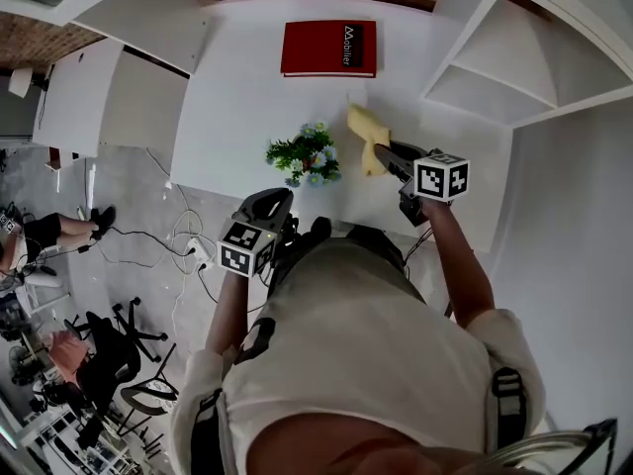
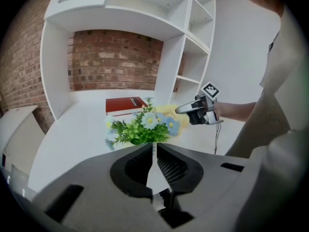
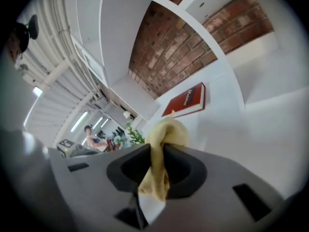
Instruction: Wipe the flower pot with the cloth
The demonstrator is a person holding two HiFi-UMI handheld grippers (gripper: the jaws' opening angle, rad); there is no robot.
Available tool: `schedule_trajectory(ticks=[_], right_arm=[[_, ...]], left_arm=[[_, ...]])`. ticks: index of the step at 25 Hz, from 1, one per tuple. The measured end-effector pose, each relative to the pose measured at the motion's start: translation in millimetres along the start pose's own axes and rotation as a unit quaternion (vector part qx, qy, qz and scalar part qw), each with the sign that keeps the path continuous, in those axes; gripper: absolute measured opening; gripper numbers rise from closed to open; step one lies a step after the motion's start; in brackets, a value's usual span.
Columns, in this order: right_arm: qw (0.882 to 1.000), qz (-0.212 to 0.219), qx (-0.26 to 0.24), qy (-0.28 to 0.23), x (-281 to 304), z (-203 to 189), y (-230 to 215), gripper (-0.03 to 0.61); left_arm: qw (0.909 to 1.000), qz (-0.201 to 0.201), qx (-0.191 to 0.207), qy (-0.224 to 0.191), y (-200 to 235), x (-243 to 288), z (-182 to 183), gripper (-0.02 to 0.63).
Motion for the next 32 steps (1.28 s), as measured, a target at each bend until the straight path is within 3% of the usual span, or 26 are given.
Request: schedule_trajectory(ticks=[1, 4, 5, 7, 11, 15, 22, 26, 32], right_arm=[[1.000, 0.015, 0.009, -0.013, 2, 5, 8, 0.086], [0.999, 0.038, 0.024, -0.027, 14, 8, 25, 0.086], [0.999, 0.038, 0.025, -0.026, 19, 6, 28, 0.086], [0.999, 0.028, 0.023, -0.020, 30, 1, 31, 0.086], [0.998, 0.003, 0.064, -0.013, 55, -18, 26, 0.087], [0.994, -0.017, 0.110, -0.021, 73, -37, 18, 0.087], [0.983, -0.066, 0.168, -0.025, 85, -72, -3, 0.089], [0.979, -0.100, 0.178, 0.005, 92, -95, -13, 0.089], [0.976, -0.115, 0.186, -0.006, 93, -100, -15, 0.091]], left_arm=[[1.0000, 0.003, 0.006, 0.006, 8, 4, -2, 0.027], [0.9962, -0.036, 0.058, 0.054, 18, 21, -11, 0.304], [0.9931, -0.047, 0.084, 0.067, 22, 30, -13, 0.329], [0.9890, -0.057, 0.116, 0.072, 32, 51, -14, 0.340], [0.9895, -0.092, 0.103, 0.044, 42, 83, -12, 0.360], [0.9860, -0.113, 0.121, 0.023, 38, 103, -11, 0.360], [0.9862, -0.121, 0.113, 0.001, 44, 112, -24, 0.360], [0.9863, -0.119, 0.114, 0.003, 43, 110, -24, 0.360], [0.9868, -0.114, 0.114, 0.014, 42, 103, -27, 0.359]])
Point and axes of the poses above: the fingertips, and each gripper's own axes: x forward along the fingers, y to its left, z out of its top, the point moved 4 cm from there along -x, backward along the fingers, and after that the axes turned 6 degrees about z, right-handed, at the moved point
